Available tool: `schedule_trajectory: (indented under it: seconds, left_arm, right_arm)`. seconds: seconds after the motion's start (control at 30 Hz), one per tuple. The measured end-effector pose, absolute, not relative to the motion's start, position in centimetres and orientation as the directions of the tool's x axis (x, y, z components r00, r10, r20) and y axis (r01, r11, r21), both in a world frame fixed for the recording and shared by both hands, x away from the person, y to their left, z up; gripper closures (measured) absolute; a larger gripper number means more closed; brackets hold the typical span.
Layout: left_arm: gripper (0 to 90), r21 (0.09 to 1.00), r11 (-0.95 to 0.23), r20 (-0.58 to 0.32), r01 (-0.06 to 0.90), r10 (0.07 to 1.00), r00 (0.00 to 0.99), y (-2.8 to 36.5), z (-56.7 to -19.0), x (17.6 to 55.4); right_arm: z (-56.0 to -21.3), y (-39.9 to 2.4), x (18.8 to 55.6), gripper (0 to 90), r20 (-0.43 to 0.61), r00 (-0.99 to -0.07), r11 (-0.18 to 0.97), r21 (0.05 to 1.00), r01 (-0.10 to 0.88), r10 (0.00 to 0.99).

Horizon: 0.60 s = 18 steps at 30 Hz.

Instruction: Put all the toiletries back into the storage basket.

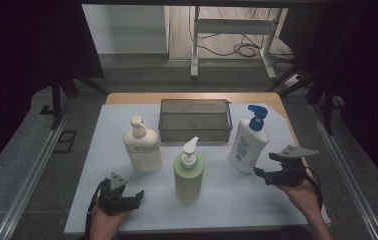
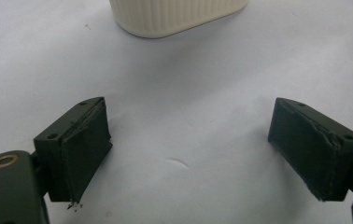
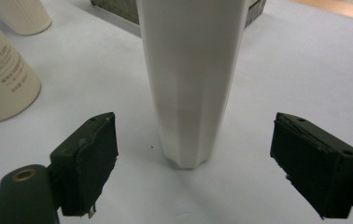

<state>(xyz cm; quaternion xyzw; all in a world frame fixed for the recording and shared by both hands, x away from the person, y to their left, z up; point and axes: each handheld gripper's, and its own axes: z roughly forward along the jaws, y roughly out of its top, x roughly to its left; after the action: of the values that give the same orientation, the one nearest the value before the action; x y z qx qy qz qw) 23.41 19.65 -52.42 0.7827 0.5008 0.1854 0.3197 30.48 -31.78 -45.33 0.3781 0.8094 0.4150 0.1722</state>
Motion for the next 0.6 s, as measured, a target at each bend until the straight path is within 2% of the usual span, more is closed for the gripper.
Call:
schedule_trajectory:
  seconds: [0.3,0.6]
  left_arm:
    - [12.4,0.686,-0.293,-0.030,0.665,0.903,0.429,19.7,-52.4,23.4]
    - [12.4,0.686,-0.295,-0.030,0.666,0.902,0.430,19.7,-52.4,23.4]
  right_arm:
    - [-44.3,-31.2,31.0,13.4,0.014,-0.674,0.387,0.810,0.441,0.738]
    - [-43.3,-30.9,31.3,13.2,0.031,-0.659,0.351,0.827,0.439,0.751]
